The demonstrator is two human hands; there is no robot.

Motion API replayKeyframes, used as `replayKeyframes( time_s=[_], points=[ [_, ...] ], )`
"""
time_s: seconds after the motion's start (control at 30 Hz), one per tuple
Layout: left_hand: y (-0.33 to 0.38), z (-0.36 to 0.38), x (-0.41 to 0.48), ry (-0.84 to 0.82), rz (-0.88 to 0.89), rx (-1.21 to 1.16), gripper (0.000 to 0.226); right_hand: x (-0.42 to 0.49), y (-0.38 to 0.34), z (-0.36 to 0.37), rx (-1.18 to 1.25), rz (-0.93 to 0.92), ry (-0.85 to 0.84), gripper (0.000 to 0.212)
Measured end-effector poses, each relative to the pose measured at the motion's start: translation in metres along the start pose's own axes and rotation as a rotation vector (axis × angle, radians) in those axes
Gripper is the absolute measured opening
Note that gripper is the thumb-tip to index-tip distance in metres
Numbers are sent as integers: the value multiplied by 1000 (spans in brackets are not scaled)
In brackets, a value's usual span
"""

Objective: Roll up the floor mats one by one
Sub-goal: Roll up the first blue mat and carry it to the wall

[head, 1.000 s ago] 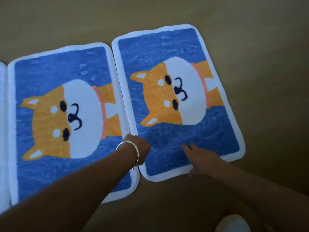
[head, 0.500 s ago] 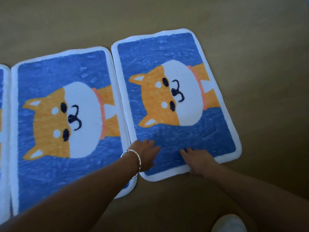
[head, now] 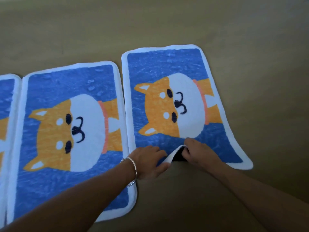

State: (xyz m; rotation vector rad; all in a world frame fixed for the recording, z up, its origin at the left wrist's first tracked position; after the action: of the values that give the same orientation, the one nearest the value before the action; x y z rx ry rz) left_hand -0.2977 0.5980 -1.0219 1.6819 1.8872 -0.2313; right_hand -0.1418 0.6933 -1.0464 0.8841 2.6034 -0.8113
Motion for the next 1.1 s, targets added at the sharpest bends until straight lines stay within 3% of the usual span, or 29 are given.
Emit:
replayKeyframes(
  time_s=[0.1, 0.2, 0.3, 0.4, 0.5, 0.6, 0.67, 0.8, 0.9, 0.97, 1.1],
  points=[
    [0, -16, 8, 37, 11, -68, 43, 6, -4, -14, 130, 7, 155, 17],
    [-6, -22, 13, 36, 21, 89, 35, 12, -21, -10, 180, 3, 187, 17],
    [-27, -10, 12, -59, -68, 285, 31, 14, -39, 10, 146, -74, 68, 16],
    [-41, 10, 3, -165, -157, 350, 31, 10, -39, 27, 126, -137, -130, 28],
    [-40, 22, 0, -97, -64, 390, 30, 3, -29, 31, 172, -214, -295, 32],
    [-30, 29, -6, 15, 149, 352, 21, -1, -22, 33, 141, -237, -270, 32],
    [-24, 29, -7, 59, 159, 378, 12, -6, -23, 38, 65, -271, -246, 35],
    [-24, 25, 5, -132, -138, 339, 28, -16, -22, 44, -42, -335, -223, 45],
    [-29, 26, 11, -76, -194, 329, 41, -7, -9, 35, 69, -190, -136, 39],
    [-28, 29, 12, 106, -113, 285, 43, 0, -6, 29, 100, -152, -71, 31],
    [-22, 42, 13, 206, 51, 530, 36, 3, -9, 32, -118, -225, -73, 17]
  ],
)
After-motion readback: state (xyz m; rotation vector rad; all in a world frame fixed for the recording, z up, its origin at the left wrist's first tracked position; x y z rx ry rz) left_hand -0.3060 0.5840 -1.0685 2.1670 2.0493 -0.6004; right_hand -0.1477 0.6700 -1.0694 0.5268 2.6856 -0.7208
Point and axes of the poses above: each hand's wrist, its own x-axis towards the middle knuckle, its own z-axis out of the palm, y = z × x, the point moved 3 cm from there along x, towards the middle knuckle, and after that the axes turned 15 degrees about -z, right-handed, at the moved point
